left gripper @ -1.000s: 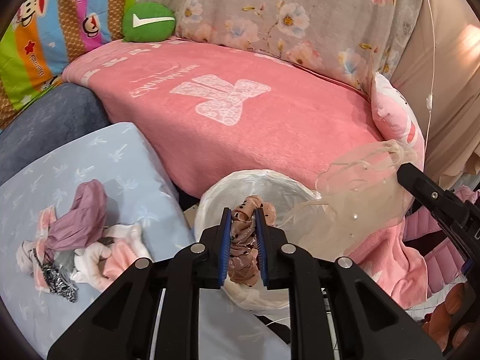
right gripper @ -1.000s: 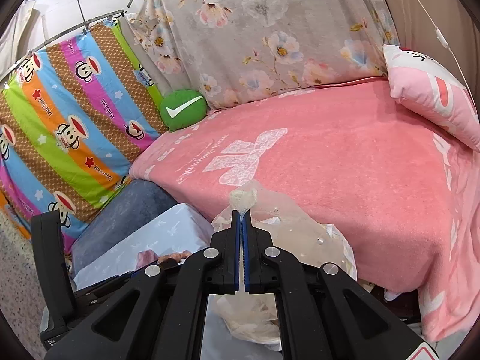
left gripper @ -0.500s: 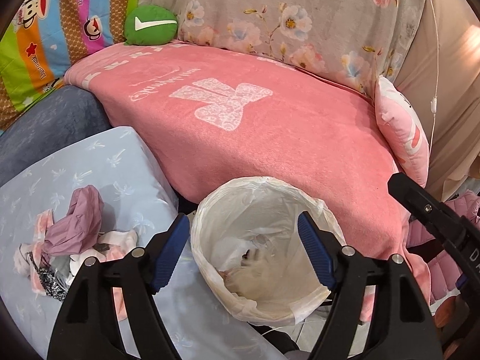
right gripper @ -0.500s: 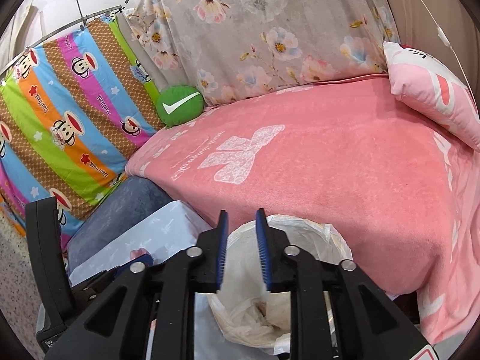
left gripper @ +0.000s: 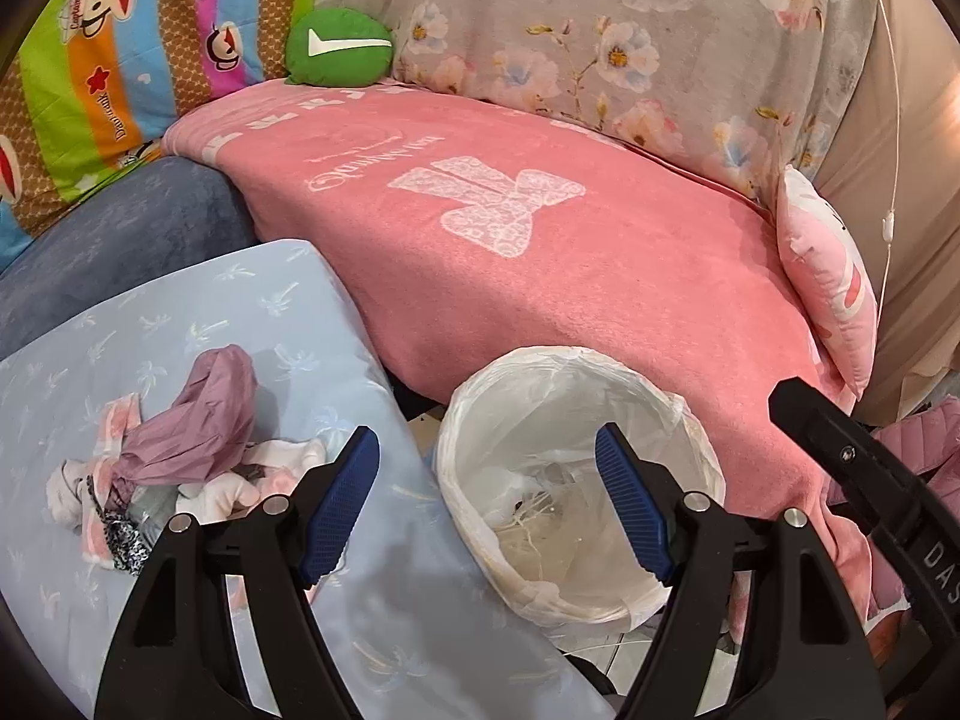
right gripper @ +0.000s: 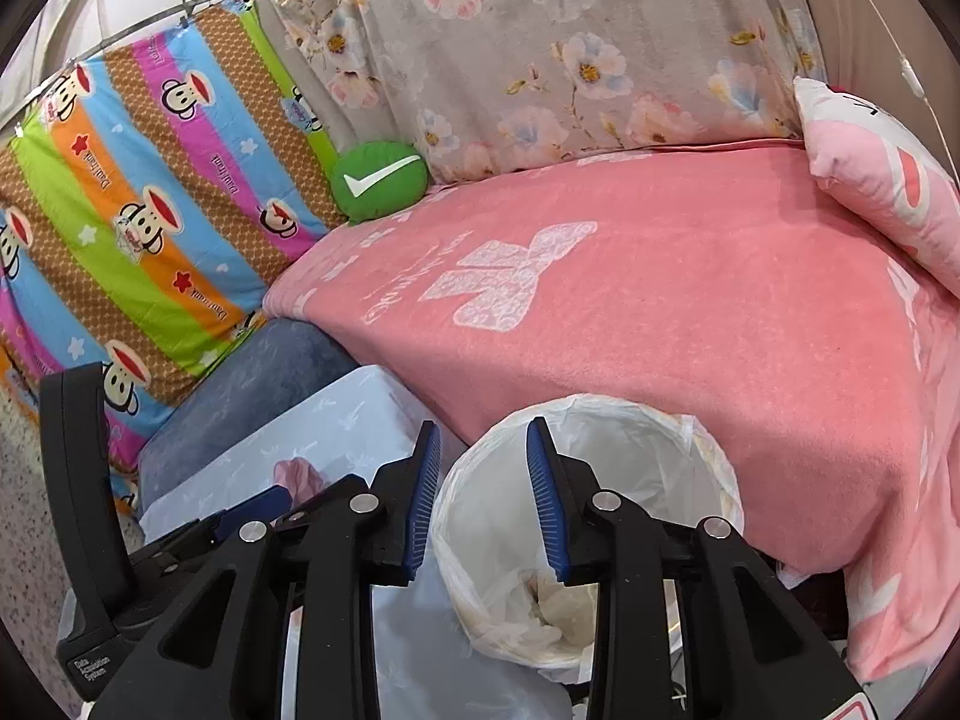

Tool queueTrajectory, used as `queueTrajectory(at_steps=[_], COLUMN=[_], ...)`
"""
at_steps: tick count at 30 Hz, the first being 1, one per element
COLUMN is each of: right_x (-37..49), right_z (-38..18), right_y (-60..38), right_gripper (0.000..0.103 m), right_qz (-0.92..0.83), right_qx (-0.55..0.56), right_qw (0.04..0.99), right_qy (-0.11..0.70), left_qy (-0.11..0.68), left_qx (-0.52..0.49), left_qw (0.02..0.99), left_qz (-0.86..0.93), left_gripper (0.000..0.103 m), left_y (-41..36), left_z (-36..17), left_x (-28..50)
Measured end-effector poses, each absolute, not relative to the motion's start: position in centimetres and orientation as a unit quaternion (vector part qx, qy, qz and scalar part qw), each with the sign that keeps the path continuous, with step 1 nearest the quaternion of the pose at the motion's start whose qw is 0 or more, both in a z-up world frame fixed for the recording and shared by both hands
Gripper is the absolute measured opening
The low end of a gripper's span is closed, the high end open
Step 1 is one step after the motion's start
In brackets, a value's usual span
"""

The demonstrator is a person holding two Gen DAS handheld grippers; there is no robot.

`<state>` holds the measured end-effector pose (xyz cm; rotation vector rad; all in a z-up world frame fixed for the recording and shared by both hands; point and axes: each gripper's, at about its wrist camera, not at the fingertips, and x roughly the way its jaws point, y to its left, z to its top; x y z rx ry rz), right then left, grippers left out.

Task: Collect trash
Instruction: 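Move both tools back over the remaining cloth pile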

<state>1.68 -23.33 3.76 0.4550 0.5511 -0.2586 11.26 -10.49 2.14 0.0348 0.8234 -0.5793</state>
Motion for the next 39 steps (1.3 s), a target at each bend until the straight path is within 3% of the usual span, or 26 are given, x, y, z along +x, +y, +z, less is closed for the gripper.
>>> queueTrajectory(at_steps=[22, 39], right_x=[3.2, 4.9], right_z=[1.6, -2.2], right_y=[-16.6, -11.3], right_gripper=[0.046, 0.047], right_qz=[-0.08, -0.048], right_qx=[0.198, 0.181], right_qw=[0.926, 0.914], right_qy=[0.31, 0.361], left_qy=[0.414, 0.453], left_qx=[-0.024, -0.062], left_qw=[0.886, 0.88], left_qz=[-0.209, -0.129], left_gripper=[0.076, 0.076], left_y=[-2.1, 6.2], left_z=[-0.3, -4.6], left_x=[12.0, 12.9])
